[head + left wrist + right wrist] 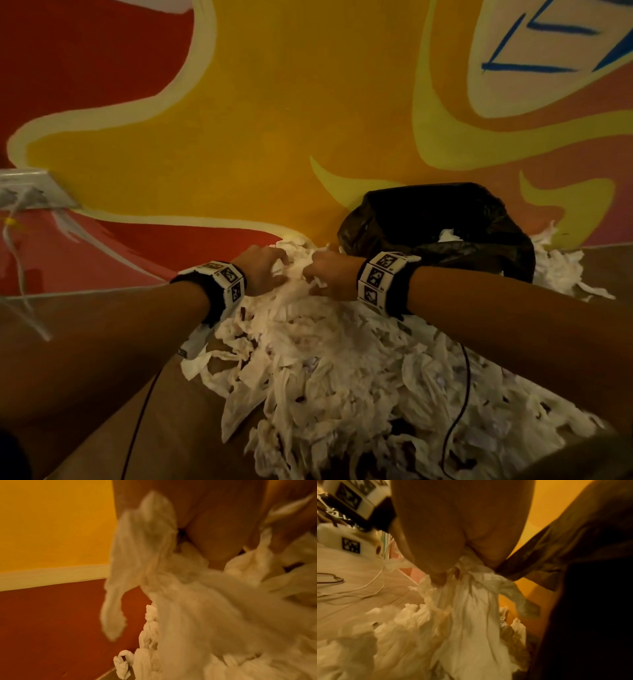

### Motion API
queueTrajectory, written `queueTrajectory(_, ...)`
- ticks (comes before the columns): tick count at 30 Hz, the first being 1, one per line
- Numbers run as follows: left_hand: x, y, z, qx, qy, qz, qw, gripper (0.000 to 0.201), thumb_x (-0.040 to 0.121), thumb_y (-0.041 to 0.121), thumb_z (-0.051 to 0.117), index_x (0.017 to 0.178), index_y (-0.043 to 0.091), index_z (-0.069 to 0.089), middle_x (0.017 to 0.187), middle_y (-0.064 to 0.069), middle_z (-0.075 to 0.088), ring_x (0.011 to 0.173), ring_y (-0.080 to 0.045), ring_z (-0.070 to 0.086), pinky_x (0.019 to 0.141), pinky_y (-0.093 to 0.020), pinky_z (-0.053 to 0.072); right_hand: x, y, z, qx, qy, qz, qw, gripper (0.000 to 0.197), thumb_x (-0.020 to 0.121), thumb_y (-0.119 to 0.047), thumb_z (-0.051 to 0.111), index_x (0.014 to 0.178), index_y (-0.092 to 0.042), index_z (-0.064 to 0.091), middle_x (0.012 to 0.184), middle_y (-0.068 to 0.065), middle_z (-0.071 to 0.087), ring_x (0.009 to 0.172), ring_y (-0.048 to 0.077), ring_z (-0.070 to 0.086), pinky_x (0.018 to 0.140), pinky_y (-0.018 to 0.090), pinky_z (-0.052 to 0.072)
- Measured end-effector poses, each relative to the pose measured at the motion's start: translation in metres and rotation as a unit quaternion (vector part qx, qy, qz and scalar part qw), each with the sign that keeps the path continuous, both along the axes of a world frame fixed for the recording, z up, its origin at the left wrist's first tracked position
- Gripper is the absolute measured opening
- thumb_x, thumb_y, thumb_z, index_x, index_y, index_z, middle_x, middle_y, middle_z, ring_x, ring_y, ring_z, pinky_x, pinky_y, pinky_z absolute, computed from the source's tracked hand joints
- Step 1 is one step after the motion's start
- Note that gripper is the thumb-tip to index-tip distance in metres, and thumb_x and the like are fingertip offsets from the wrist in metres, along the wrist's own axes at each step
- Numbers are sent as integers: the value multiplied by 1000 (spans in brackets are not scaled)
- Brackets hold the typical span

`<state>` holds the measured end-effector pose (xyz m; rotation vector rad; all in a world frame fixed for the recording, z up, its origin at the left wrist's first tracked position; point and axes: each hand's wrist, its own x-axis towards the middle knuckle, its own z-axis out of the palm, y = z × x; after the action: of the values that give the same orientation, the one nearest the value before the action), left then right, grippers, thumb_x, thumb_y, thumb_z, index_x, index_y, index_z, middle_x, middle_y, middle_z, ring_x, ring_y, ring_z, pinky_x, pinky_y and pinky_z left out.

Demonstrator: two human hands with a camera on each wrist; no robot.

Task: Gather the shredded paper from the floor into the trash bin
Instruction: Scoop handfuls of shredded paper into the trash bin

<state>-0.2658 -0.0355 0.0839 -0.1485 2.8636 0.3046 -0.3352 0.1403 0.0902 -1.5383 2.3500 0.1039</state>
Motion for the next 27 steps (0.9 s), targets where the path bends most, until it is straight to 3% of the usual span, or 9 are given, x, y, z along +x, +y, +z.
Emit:
queueTrajectory(3, -11, 6, -6, -32, -40, -5, 999, 46, 92, 41, 57, 134, 24, 51, 128, -12, 59, 115, -31, 55, 93, -38, 47, 3, 12, 17, -68, -24, -18, 997, 32, 98, -37, 48, 115, -11, 56, 113, 12, 47, 106, 27, 45, 79, 30, 30)
queueTrajectory(7, -22, 20, -6, -56, -65, -6, 996, 33, 93, 24, 50, 125, 22, 58, 127, -13, 58, 108, -31, 57, 75, -30, 43, 4, 25, 34, -143, -52, -61, 986, 38, 100, -41, 40, 112, -9, 56, 98, 5, 38, 87, 21, 41, 74, 29, 31)
queueTrajectory(10, -29, 25, 0, -12, -55, 1, 998, 27, 95, 22, 46, 117, 14, 59, 123, -14, 60, 103, -30, 57, 74, -28, 39, 2, 29, 42, -198, -33, -73, 977, 31, 98, -40, 46, 100, -10, 55, 90, 2, 36, 80, 19, 36, 71, 30, 29)
queueTrajectory(14, -28, 21, 21, 87, -18, 66, 994, 43, 101, 34, 43, 134, 8, 52, 138, -15, 51, 117, -33, 54, 89, -36, 44, -1, 21, 57, -264, -43, -91, 959, 19, 95, -28, 52, 94, -10, 51, 90, 5, 43, 82, 19, 37, 72, 31, 27)
queueTrajectory(17, -21, 14, 37, 197, 50, 132, 970, 40, 98, 41, 49, 109, 6, 65, 106, -13, 65, 89, -29, 62, 67, -30, 44, -1, 11, 72, -339, -73, -117, 930, 13, 91, -20, 53, 91, -11, 43, 80, 4, 46, 70, 21, 41, 58, 32, 26)
queueTrajectory(20, -13, 5, 49, 222, 114, 189, 950, 29, 95, 36, 56, 90, 11, 69, 86, -3, 62, 68, -14, 58, 62, -25, 40, -1, 5, 86, -396, -120, -139, 900, 12, 92, -15, 47, 99, -15, 38, 68, 0, 47, 53, 8, 43, 45, 22, 29)
queueTrajectory(22, -10, 1, 53, 266, 155, 218, 926, 32, 94, 23, 57, 64, 14, 62, 69, -3, 61, 50, -9, 50, 54, -25, 39, -3, 3, 91, -421, -112, -126, 891, 17, 91, -9, 43, 107, -16, 42, 76, -2, 52, 59, 1, 47, 50, 17, 31)
queueTrajectory(25, -4, -3, 59, 359, 186, 251, 880, 38, 95, 10, 54, 59, 13, 42, 96, -2, 68, 65, -15, 52, 46, -21, 41, -5, 3, 92, -400, -90, -122, 904, 27, 93, -6, 39, 112, -21, 49, 95, 10, 60, 65, 12, 50, 58, 27, 35)
queueTrajectory(27, -2, -4, 64, 396, 195, 264, 858, 38, 96, 3, 51, 63, 14, 36, 95, -7, 71, 53, -19, 41, 40, -19, 34, -6, 6, 86, -384, -116, -141, 905, 19, 95, -11, 40, 105, -22, 53, 70, 10, 59, 42, 11, 42, 44, 23, 32)
